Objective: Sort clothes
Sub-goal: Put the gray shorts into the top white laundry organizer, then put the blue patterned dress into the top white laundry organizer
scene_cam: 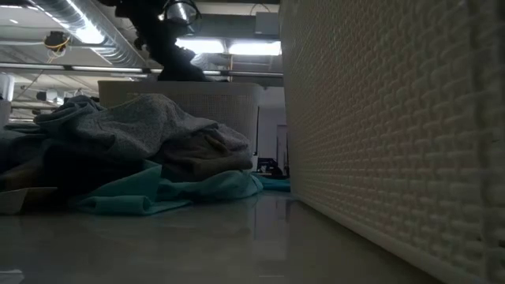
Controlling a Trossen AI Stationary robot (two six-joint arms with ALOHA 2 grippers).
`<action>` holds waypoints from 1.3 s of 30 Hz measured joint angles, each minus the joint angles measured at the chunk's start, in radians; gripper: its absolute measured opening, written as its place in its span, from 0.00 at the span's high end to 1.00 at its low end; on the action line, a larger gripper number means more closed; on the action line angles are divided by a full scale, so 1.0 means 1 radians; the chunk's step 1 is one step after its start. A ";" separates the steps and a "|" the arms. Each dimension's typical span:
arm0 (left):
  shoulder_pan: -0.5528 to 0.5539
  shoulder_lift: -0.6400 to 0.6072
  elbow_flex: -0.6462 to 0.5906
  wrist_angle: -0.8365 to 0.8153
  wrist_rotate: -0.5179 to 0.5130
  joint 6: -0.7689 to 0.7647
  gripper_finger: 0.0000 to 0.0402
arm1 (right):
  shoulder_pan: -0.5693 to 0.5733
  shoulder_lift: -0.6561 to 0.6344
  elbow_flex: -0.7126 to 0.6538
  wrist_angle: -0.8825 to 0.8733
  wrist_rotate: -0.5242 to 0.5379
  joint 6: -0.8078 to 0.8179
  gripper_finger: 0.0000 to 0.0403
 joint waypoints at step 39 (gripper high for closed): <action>-0.507 -0.232 -0.029 -0.163 0.653 -0.237 0.48 | 0.000 0.000 0.000 -0.006 -0.014 0.000 0.23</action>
